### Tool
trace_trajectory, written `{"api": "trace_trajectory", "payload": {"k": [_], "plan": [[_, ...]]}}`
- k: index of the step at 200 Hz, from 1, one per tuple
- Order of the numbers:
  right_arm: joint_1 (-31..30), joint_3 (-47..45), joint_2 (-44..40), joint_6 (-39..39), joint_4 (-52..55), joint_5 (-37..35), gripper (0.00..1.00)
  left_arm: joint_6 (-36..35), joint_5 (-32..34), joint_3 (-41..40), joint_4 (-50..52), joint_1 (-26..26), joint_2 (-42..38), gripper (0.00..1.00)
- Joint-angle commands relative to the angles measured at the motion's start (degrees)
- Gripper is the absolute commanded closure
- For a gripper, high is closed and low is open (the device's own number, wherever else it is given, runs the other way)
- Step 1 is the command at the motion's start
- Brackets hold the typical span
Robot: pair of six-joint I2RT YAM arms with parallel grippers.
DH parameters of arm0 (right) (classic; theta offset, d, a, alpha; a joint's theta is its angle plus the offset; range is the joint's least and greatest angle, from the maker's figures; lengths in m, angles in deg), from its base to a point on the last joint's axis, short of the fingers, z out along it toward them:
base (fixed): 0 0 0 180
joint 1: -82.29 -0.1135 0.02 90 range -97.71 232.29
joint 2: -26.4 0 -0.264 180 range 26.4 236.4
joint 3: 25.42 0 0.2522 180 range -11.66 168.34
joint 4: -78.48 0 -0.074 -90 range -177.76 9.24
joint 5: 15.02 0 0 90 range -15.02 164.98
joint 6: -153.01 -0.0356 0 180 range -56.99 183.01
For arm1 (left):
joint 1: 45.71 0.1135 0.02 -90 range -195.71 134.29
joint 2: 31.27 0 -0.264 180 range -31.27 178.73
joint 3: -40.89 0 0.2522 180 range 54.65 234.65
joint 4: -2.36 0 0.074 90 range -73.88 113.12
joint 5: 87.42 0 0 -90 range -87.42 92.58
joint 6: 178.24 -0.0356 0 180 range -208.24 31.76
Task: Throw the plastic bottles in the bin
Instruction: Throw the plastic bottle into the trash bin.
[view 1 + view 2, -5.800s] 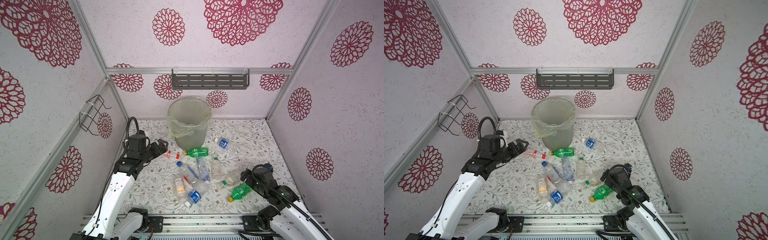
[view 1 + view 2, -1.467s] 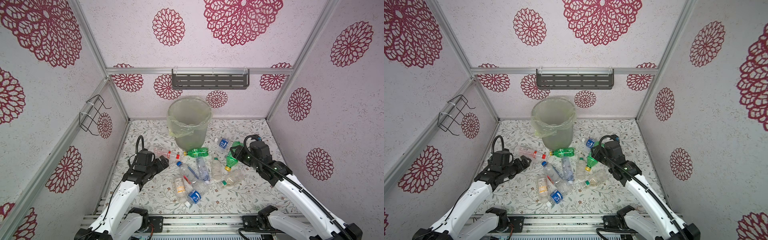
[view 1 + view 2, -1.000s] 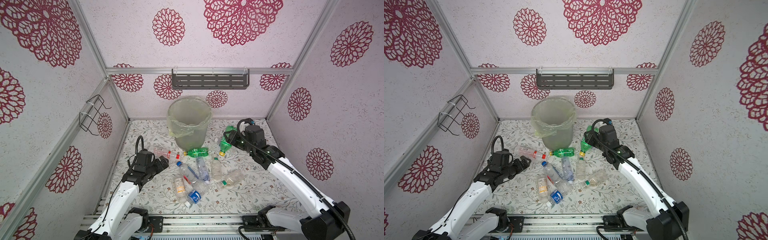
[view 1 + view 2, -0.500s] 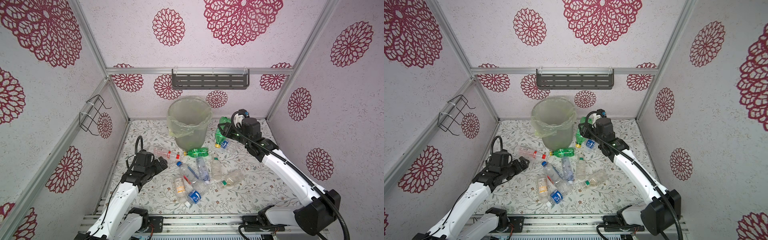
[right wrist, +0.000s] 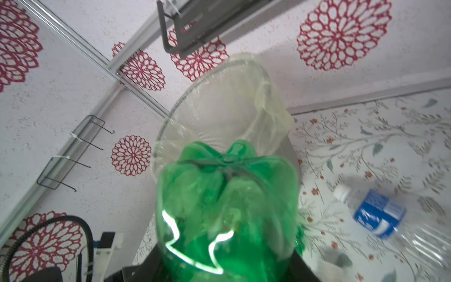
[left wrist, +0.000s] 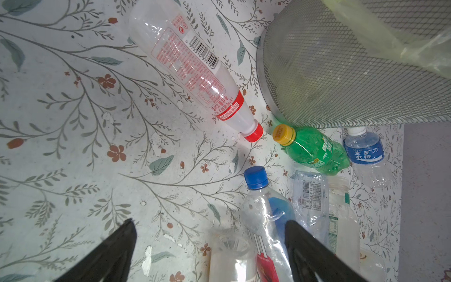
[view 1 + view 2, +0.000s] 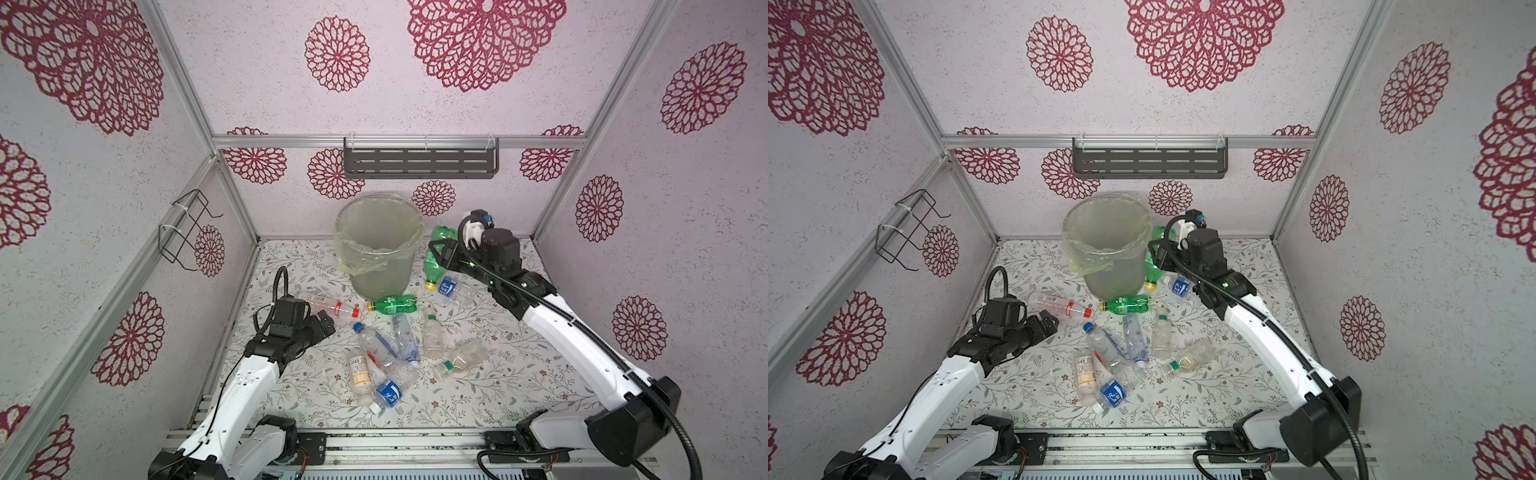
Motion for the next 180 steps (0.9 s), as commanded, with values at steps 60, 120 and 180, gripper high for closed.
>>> {"api": "trace_trajectory", "payload": {"k": [60,120,180], "plan": [[-0.8,79.2,49.5,-1.6,29.4,-4.5,0.01,3.5,-3.3,1.4,-2.5,-0.6,-2.0,0.03],[-3.8,30.4,20.8,1.3,1.9,-4.0,0.01,0.8,-3.2,1.9,-2.5,-0.3,-2.9,0.03],[-5.1,9.3,7.6,-1.7,-0.8,-5.1,0.01,-2.2,-8.1,5.2,-0.3,-0.2,0.9,0.03]]}}
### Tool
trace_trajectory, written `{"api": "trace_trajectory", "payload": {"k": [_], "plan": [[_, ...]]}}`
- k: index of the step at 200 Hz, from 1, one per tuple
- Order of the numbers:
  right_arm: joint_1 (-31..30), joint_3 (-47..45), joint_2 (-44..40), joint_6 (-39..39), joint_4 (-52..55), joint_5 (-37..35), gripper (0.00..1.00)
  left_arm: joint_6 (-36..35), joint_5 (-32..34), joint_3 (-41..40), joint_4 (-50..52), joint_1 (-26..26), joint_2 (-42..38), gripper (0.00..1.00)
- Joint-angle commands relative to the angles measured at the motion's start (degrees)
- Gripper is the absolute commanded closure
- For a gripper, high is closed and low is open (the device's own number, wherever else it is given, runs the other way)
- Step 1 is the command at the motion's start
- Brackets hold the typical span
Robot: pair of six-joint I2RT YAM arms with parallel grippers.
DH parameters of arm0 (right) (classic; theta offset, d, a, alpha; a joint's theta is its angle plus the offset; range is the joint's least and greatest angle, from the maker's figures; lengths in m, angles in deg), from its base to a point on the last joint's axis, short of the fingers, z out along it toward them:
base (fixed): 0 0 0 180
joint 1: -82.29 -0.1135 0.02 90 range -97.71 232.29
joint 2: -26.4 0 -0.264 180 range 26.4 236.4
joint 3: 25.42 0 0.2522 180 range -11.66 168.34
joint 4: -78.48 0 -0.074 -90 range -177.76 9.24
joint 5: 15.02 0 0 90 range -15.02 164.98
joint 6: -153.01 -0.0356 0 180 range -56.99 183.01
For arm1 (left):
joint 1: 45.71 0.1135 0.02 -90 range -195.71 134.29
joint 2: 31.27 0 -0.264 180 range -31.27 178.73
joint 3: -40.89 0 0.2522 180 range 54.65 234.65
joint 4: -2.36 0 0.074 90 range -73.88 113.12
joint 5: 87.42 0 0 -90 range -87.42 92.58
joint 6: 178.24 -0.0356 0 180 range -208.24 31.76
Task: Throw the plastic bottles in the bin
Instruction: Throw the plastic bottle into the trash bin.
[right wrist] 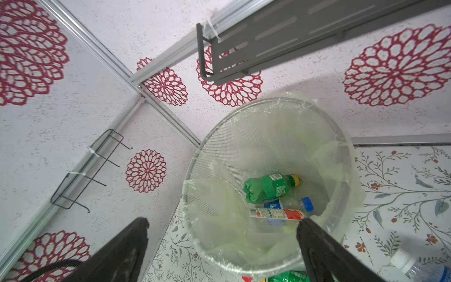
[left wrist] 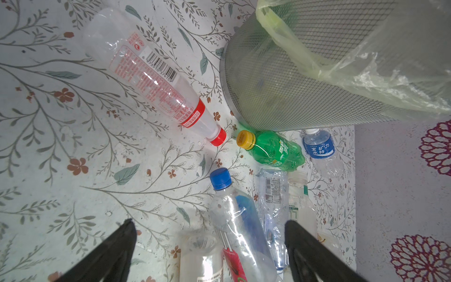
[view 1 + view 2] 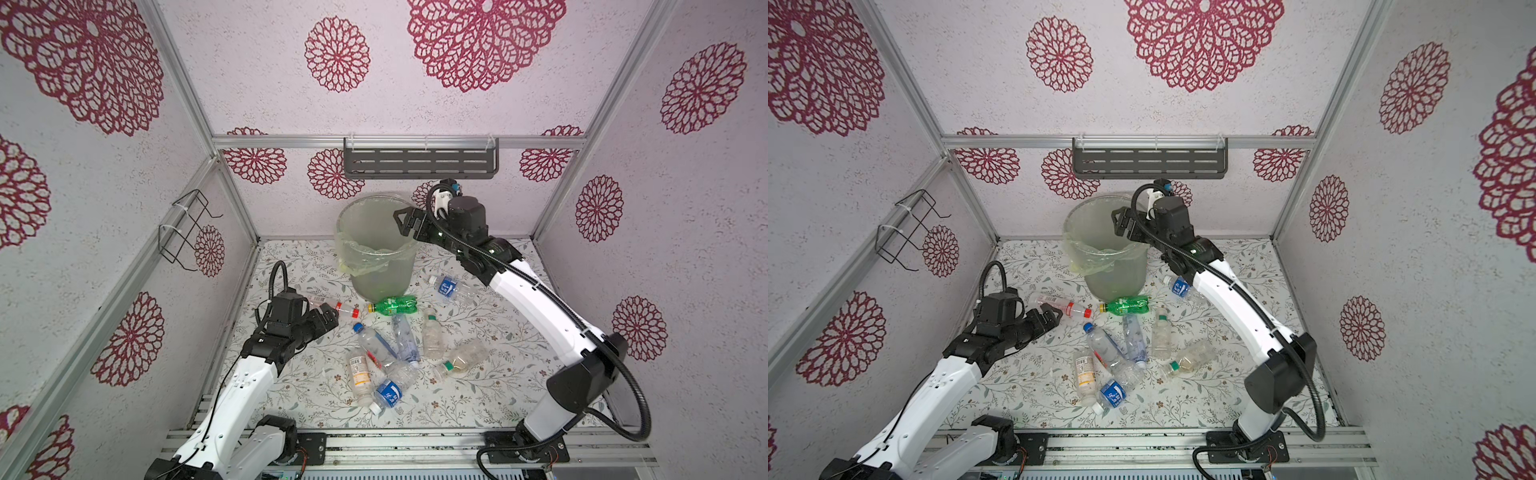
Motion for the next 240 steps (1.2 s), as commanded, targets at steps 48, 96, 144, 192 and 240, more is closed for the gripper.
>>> {"api": "trace_trajectory", "payload": {"k": [48,96,144,192,240], "plan": [[-0.9,-28.7,-18.9,-7.8,-7.1,-10.8,0.01,-2.9,-5.7,3.0,1.7,-0.1,3.8,0.03],[-0.9,-41.6,-31.7,-10.8,-2.8,-16.9,0.01,-0.5,-4.9,1.3,-1.9,-0.3,5.4,0.03],[-0.9,-48.0,-39.6,-12.3,2.7,-16.4,0.01,3.2,-2.7,-2.3,-4.5,-4.0,4.5,0.03],[-0.9,-55.4,-49.8,-16.4,6.1,-18.1,0.01,4.8,-0.7,-2.6,-4.5,-9.0,6.1,0.03],[-0.9,-57.6,-54.3,-17.9,11.2,-18.9,0.01,7.1,1.4,-3.7,-5.2,-13.6,6.6,0.03]]}}
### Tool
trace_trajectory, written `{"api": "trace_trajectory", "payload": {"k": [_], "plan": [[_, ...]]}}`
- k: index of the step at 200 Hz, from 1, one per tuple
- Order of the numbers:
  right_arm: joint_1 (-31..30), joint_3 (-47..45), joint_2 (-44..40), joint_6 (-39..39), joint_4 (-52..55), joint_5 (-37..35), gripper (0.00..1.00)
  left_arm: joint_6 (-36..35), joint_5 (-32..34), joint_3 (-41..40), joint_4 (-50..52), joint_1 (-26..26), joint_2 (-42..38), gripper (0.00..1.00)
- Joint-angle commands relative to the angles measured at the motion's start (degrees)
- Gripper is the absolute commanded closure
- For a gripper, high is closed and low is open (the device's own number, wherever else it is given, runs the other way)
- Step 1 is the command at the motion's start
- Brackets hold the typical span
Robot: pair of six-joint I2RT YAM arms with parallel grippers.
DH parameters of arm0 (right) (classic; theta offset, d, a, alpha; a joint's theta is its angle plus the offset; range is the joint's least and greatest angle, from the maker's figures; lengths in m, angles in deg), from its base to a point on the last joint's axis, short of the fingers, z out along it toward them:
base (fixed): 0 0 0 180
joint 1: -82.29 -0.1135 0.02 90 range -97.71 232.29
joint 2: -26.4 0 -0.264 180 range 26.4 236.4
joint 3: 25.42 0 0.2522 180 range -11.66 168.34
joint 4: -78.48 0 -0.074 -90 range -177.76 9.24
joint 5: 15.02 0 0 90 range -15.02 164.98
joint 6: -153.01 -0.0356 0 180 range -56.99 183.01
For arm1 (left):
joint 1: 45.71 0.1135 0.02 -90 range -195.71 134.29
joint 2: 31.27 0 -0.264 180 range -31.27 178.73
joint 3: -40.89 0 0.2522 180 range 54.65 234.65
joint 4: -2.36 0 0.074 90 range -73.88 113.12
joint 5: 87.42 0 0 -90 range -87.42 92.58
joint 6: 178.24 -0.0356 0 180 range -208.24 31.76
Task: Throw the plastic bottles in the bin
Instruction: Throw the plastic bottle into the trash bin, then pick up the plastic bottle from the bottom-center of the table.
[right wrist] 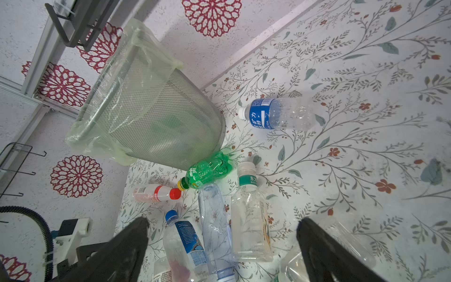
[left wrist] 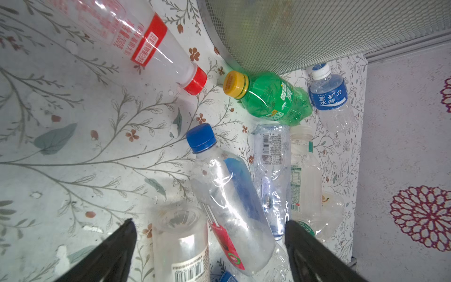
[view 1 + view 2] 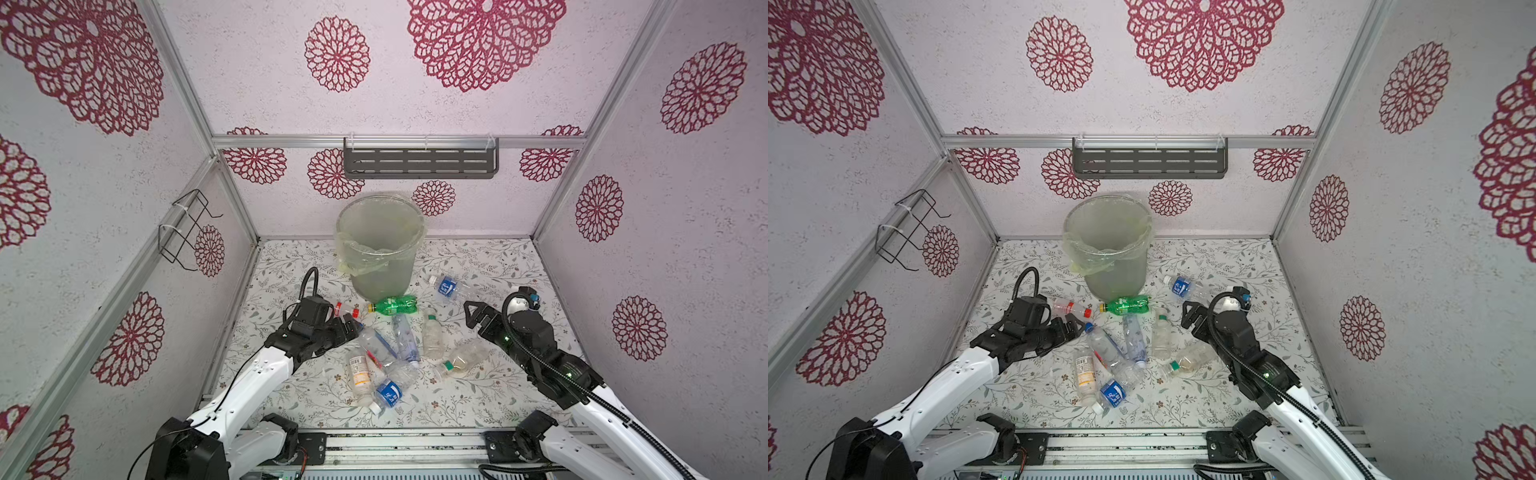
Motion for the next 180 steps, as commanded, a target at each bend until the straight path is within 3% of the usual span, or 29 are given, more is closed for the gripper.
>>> {"api": "trace_trajectory", "payload": {"k": [1,74,180], "plan": [[-0.3,0.2,-1.4,-1.9,3.1,-1.9,0.01,2.4,2.1,-1.1,-1.6,-1.9,0.1,0.03],[-0.2,-2.5,-4.4,-3.2,5.0,-1.5,0.01,6.1,5.2,-4.2,-3.5,-7.5,-0.6,0.03],[-0.2,-6.1,-8.0,-5.3,5.6,-1.8,0.01,8.3,7.2,-6.0,-3.0,-11.2,-0.5,0.02]]}}
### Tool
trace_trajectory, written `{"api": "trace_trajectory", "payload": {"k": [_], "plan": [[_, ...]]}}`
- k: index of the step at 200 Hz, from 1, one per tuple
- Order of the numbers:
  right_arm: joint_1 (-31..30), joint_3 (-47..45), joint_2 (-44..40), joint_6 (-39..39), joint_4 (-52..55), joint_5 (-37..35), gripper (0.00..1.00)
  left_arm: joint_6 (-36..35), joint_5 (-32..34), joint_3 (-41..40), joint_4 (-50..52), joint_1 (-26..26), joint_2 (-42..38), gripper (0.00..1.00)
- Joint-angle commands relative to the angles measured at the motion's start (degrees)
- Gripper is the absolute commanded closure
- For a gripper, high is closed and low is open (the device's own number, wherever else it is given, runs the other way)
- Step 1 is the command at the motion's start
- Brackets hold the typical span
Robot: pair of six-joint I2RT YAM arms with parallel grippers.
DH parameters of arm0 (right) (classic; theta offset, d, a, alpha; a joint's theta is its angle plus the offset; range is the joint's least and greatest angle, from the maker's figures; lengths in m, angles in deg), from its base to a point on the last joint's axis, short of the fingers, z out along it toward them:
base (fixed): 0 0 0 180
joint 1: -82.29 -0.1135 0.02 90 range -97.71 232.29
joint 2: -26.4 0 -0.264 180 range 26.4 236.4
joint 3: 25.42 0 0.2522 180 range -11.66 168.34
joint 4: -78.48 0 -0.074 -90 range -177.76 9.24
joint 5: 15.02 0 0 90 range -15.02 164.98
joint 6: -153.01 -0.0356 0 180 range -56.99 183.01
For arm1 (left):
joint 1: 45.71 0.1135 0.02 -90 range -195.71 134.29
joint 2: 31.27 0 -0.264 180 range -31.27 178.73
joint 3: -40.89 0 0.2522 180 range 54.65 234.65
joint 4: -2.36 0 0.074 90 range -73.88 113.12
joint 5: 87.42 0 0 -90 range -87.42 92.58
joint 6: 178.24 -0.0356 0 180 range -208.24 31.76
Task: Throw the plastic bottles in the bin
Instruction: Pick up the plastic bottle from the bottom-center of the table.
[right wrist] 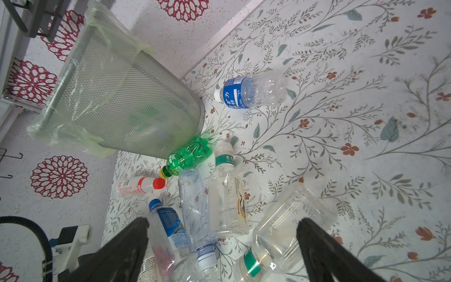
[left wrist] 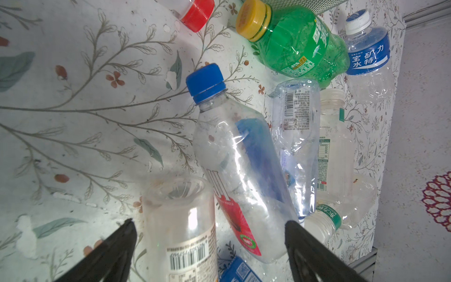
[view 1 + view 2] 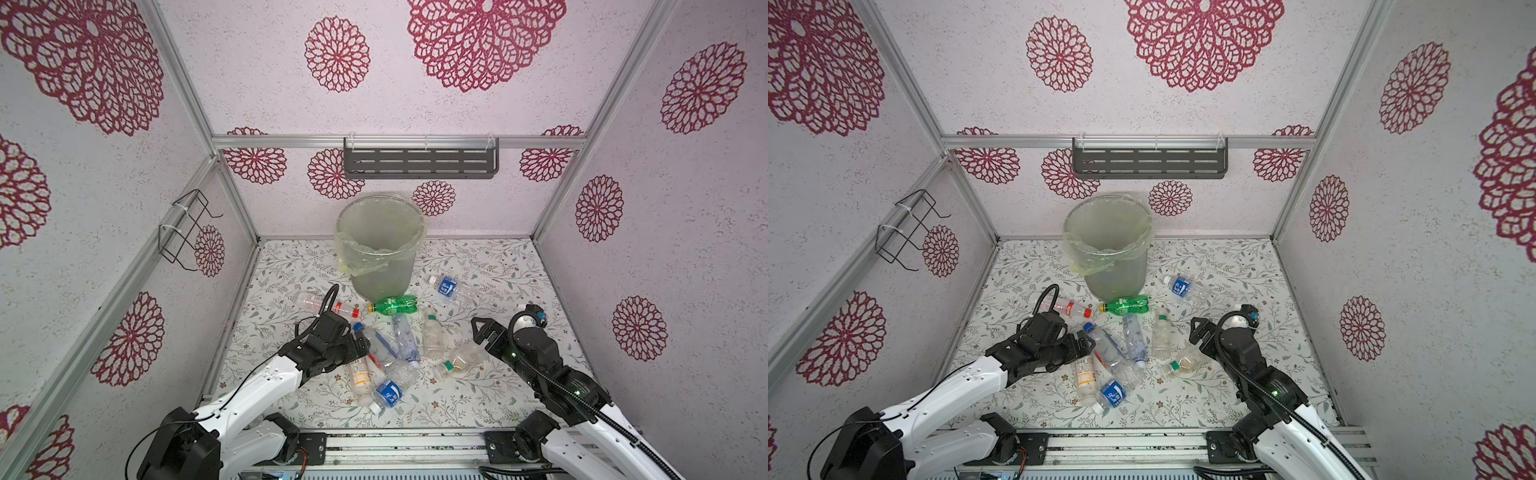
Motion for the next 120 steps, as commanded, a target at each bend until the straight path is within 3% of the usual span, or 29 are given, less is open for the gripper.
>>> {"api": "trace_trajectory", "payload": {"k": [1,120], "plan": [[-0.2,0.2,-0.7,-1.5,0.1,-1.6,0.01,1.4,1.3,-0.7,-0.9,-1.1,-0.5,0.02],[-0.2,-1.0,-2.8,-2.7,1.7,-1.8,0.01,4.0,1.2,-3.8,-4.6,-4.8,2.3,0.13]]}}
